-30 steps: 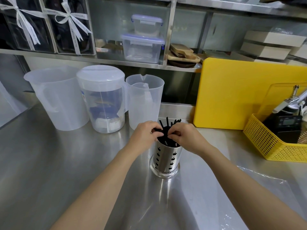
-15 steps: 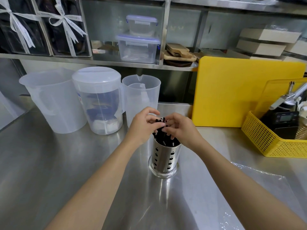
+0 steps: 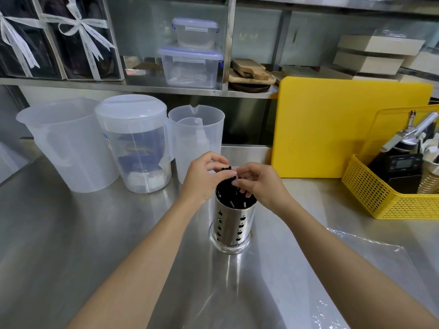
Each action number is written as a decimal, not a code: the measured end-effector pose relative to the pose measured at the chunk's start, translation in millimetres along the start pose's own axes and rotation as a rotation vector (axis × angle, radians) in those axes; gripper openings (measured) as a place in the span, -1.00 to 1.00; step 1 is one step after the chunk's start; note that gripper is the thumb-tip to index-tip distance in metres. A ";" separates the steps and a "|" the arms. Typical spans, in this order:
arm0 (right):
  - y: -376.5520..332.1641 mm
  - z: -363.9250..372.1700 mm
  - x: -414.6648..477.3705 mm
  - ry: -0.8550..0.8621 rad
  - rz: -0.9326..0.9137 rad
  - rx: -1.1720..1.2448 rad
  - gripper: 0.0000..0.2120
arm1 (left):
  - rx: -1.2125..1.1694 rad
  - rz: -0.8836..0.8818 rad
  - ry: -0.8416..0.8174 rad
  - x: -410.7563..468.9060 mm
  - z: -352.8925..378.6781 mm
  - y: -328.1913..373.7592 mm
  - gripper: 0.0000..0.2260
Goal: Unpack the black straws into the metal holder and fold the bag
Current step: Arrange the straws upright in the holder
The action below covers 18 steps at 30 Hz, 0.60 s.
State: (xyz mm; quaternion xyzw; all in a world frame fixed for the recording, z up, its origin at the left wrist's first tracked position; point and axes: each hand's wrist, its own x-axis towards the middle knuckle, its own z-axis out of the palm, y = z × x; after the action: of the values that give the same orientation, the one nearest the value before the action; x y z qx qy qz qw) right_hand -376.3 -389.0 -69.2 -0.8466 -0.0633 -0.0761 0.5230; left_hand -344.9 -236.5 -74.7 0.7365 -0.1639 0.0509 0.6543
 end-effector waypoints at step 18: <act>-23.5 -40.0 4.0 0.363 -0.196 -0.034 -0.84 | 0.213 0.030 0.108 -0.2 -9.9 -7.3 -0.95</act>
State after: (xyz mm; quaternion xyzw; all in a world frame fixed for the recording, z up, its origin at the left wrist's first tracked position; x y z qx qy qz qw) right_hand -379.3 -414.3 -30.3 -0.8175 -0.0488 -0.2791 0.5015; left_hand -341.4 -226.1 -80.3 0.7956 -0.1328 0.1174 0.5793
